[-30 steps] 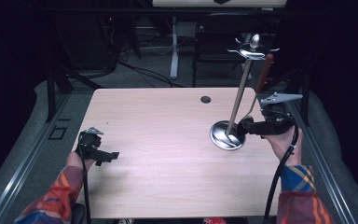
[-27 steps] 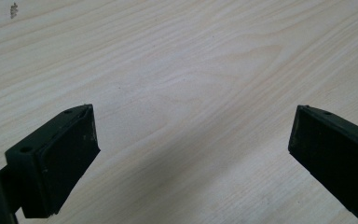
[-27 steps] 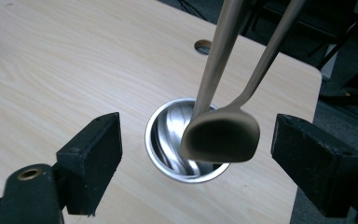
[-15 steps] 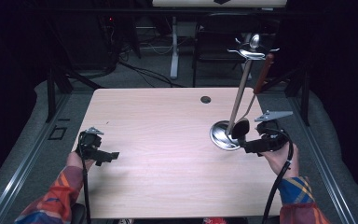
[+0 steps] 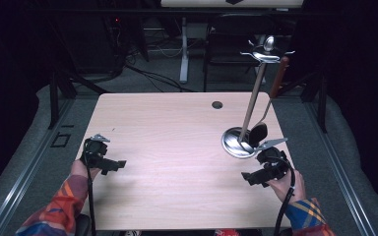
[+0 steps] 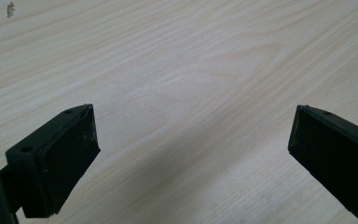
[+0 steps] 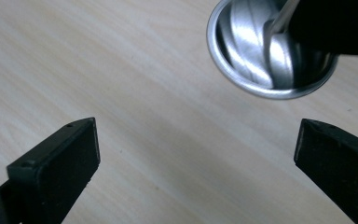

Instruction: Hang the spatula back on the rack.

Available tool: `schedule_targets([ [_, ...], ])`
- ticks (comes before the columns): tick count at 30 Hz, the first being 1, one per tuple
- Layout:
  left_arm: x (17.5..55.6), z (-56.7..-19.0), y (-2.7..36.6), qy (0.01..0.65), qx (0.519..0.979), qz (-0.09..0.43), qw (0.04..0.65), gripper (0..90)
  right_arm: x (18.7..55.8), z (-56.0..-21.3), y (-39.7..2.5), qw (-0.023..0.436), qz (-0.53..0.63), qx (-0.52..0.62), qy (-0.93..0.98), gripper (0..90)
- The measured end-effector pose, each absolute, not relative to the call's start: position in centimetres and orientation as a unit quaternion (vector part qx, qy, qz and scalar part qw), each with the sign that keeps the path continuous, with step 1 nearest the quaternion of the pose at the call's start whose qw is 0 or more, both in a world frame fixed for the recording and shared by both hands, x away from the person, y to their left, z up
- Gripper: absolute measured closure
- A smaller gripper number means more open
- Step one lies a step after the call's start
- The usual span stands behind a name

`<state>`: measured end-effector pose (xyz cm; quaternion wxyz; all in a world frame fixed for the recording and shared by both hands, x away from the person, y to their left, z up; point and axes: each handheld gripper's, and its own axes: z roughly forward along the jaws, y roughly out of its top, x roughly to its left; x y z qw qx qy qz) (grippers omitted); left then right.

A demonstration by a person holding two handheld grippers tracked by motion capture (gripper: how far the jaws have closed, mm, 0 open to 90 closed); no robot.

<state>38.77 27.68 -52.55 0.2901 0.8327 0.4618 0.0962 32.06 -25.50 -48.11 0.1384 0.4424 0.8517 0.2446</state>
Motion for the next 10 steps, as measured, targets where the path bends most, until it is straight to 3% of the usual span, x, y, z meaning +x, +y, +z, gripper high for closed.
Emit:
schedule_targets([
  [7,38.8,-52.6,27.6,0.459,0.835,0.096,0.288,1.4,31.8,-49.9,-25.8,0.098,0.222,0.441,0.864,0.0],
  [10,38.9,-52.6,27.5,0.459,0.835,0.097,0.287,1.4,32.0,-50.1,-25.8,0.105,0.211,0.437,0.868,0.0],
])
